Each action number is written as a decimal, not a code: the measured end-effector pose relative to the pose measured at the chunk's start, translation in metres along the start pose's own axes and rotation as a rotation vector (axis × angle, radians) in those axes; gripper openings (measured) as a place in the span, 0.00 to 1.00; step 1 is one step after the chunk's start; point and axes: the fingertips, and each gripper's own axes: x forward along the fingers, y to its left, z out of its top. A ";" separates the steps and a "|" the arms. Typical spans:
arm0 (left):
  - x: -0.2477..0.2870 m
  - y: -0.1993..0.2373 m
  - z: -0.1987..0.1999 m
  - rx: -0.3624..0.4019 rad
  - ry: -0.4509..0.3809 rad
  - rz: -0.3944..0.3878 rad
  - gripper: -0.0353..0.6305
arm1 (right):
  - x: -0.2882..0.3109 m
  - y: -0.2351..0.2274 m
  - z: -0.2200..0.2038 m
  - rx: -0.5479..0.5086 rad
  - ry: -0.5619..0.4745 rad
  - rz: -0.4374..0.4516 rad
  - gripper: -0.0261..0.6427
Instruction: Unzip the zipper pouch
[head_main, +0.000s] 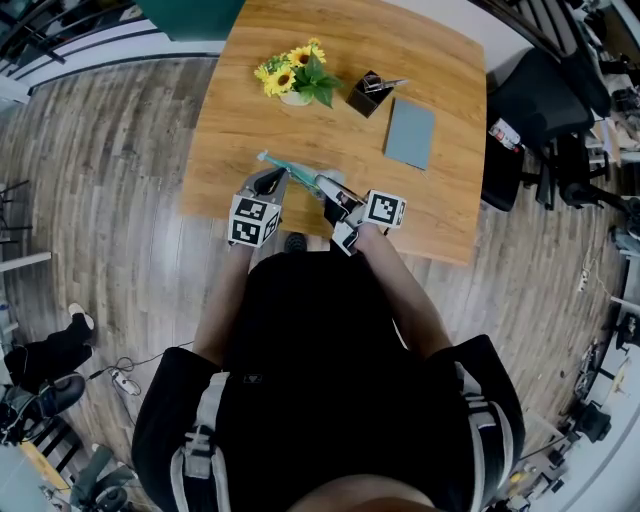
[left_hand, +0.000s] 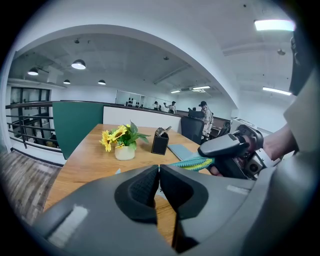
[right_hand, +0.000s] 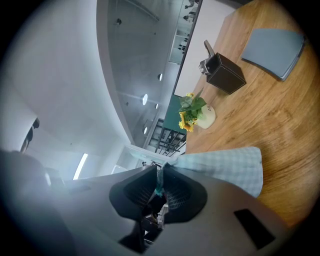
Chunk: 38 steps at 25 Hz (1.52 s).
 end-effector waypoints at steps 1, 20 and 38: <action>0.000 0.000 0.001 0.003 0.001 -0.002 0.07 | 0.000 0.000 0.000 0.001 0.000 -0.003 0.11; 0.006 0.010 -0.001 -0.007 0.016 0.018 0.08 | 0.002 -0.001 0.001 -0.002 0.023 -0.011 0.10; 0.009 0.021 -0.004 -0.021 0.018 0.046 0.08 | 0.008 0.004 -0.001 -0.028 0.043 0.017 0.10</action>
